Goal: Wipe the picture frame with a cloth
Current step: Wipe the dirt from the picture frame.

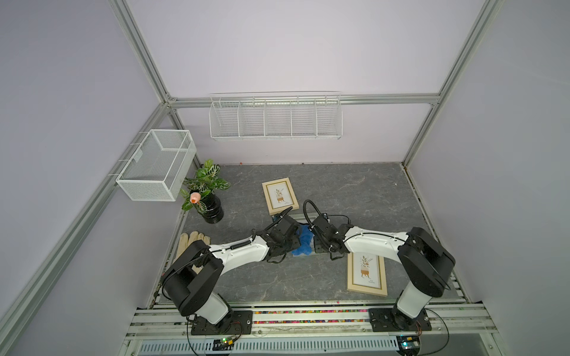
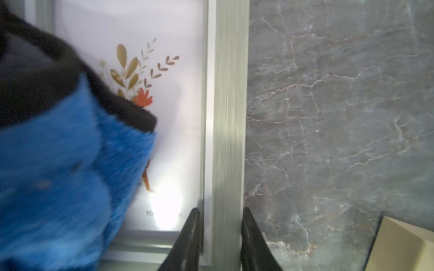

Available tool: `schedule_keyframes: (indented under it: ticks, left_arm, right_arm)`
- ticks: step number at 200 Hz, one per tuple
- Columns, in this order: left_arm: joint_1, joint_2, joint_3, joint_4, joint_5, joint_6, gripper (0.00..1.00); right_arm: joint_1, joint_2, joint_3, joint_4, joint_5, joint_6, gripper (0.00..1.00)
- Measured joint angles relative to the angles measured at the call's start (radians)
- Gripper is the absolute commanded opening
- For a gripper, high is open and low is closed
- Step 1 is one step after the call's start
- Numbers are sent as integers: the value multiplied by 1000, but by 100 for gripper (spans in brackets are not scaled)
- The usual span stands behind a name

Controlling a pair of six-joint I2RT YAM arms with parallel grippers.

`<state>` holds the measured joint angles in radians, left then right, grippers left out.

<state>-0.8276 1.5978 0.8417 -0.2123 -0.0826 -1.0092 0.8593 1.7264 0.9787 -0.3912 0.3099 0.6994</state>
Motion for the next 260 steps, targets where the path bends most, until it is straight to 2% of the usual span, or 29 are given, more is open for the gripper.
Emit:
schedule_keyframes:
  ticks: [22, 52, 78, 109, 149, 181, 222, 242, 260]
  left_arm:
    - [23, 101, 116, -24, -17, 28, 0]
    - [115, 216, 257, -45, -29, 79, 0]
    - [154, 290, 370, -63, -36, 123, 0]
    - [118, 305, 390, -79, -44, 136, 0]
    - [44, 398, 497, -84, -4, 136, 0]
    - [69, 374, 456, -81, 0, 143, 0]
    - [142, 201, 265, -97, -39, 167, 0]
    - [135, 142, 202, -99, -50, 170, 0]
    - [95, 106, 150, -84, -48, 157, 0]
  right_arm:
    - [0, 0, 0, 0, 0, 0, 18]
    - [0, -2, -2, 3, 0, 0, 17]
    - [0, -3, -4, 4, 1, 0, 17]
    - [0, -3, -4, 4, 3, 0, 17]
    - [-1, -3, -4, 2, 5, 1, 18]
    - [-4, -3, -4, 1, 6, 0, 17]
    - [-3, -3, -4, 12, 0, -10, 17]
    - [-3, -1, -3, 11, 0, -13, 17]
    - [-3, 0, -1, 9, 0, -16, 17]
